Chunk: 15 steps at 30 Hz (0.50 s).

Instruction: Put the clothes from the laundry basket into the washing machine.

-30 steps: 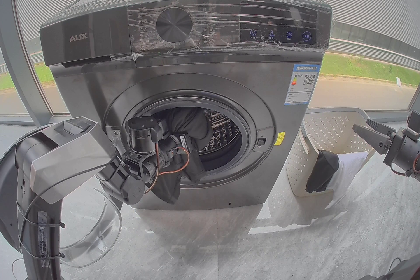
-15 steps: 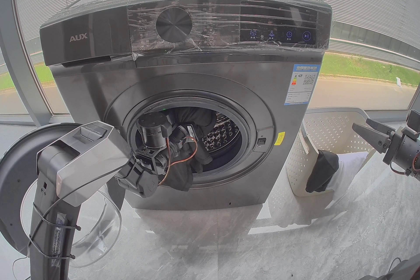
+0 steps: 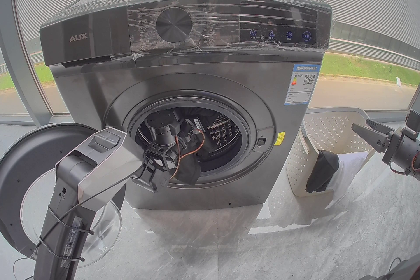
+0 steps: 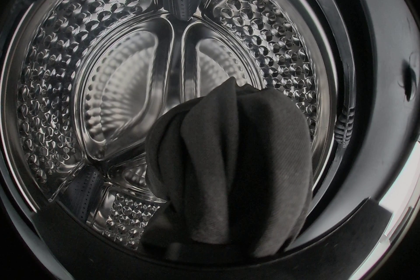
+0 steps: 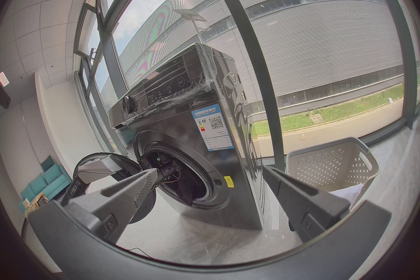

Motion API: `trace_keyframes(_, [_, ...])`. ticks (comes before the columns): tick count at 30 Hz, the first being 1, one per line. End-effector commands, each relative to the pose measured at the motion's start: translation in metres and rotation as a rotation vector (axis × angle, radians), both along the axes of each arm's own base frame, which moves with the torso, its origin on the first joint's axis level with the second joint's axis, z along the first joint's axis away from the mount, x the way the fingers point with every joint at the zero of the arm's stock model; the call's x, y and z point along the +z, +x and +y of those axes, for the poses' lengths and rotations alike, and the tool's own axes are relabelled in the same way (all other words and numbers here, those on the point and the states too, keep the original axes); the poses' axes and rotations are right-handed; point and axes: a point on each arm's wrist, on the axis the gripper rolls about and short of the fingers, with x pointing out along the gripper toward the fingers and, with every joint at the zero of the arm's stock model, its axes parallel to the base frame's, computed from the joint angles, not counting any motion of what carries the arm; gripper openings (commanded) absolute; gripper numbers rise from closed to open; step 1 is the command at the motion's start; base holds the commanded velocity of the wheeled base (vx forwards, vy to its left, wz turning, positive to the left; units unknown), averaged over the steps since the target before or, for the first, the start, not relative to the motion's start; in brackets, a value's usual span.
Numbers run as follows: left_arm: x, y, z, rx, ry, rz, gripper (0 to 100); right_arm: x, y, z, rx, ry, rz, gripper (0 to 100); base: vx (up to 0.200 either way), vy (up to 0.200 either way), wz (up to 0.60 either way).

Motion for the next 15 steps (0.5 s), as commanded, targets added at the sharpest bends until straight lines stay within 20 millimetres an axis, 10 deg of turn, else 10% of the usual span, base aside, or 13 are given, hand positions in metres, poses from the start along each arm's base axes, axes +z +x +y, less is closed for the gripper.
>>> trace_keyframes(1, [-0.007, 0.009, -0.006, 0.004, -0.014, -0.025, 0, -0.002, 0.001, 0.0, -0.001, -0.002, 0.007, 100, 0.0, 0.0, 0.0])
trace_keyframes(15, [0.011, 0.03, -0.014, 0.024, -0.087, -0.17, 0, -0.003, 0.002, 0.0, -0.002, -0.004, 0.012, 100, 0.0, 0.0, 0.0])
